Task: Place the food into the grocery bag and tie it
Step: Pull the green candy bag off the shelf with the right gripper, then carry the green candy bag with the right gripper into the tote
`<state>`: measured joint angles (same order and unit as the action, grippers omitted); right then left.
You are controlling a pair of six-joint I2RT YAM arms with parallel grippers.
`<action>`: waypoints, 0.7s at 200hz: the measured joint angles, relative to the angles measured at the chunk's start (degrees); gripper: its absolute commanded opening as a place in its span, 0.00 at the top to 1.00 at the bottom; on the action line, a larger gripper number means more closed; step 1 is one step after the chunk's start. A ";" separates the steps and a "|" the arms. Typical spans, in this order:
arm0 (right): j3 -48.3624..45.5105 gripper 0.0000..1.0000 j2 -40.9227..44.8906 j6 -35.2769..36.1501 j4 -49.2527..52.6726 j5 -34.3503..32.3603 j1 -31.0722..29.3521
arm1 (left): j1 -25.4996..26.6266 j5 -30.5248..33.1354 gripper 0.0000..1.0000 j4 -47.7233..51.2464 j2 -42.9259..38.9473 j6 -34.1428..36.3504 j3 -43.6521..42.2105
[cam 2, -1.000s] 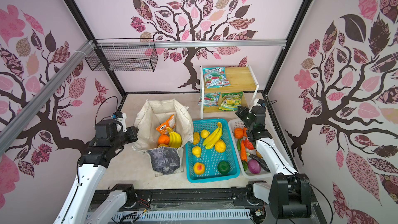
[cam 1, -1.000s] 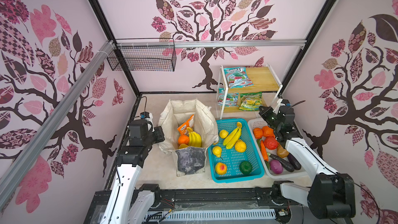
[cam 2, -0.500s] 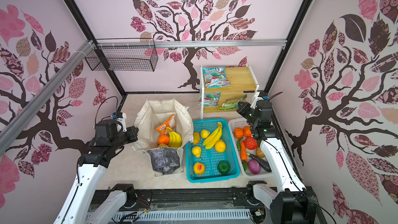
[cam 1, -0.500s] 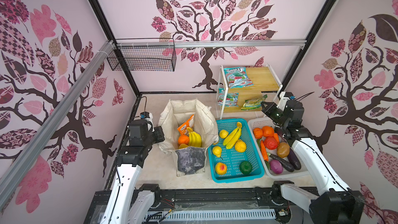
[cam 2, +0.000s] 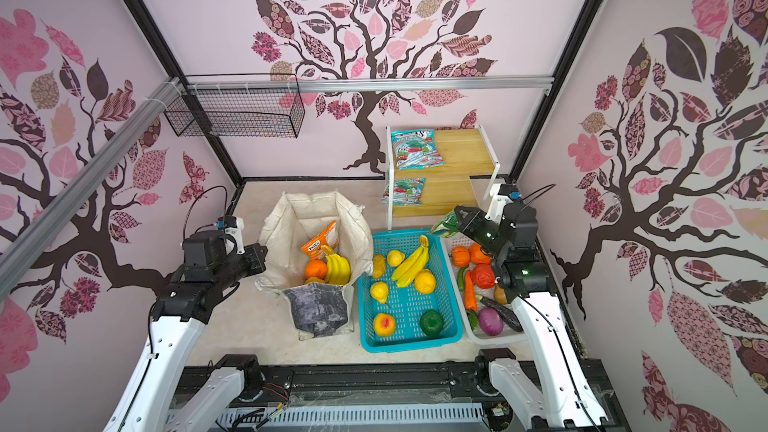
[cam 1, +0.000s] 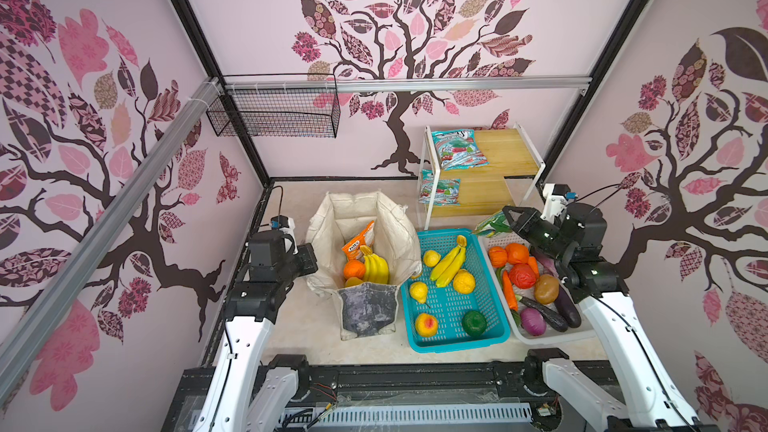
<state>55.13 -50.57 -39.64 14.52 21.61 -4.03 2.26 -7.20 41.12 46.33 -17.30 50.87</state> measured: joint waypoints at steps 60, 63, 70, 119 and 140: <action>4.59 1.00 1.88 -2.45 2.40 0.37 -11.67 | 0.00 0.00 1.00 0.00 0.00 0.00 0.00; 4.83 1.00 1.88 -2.58 2.29 0.55 -12.07 | 0.00 0.00 1.00 0.00 0.00 0.00 0.00; 5.33 1.00 1.90 -3.34 1.81 1.18 -13.18 | 0.00 0.00 1.00 0.00 0.00 0.00 0.00; 11.17 1.00 -1.20 -5.49 -0.66 0.04 -28.96 | -0.02 0.02 1.00 0.00 0.00 0.02 0.00; 17.18 1.00 -6.56 -3.80 -0.63 -2.95 -38.40 | -0.02 0.02 1.00 0.02 0.00 0.02 0.00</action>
<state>72.31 -57.12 -43.44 13.89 18.65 -42.44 2.24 -7.18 41.15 46.33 -17.28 50.87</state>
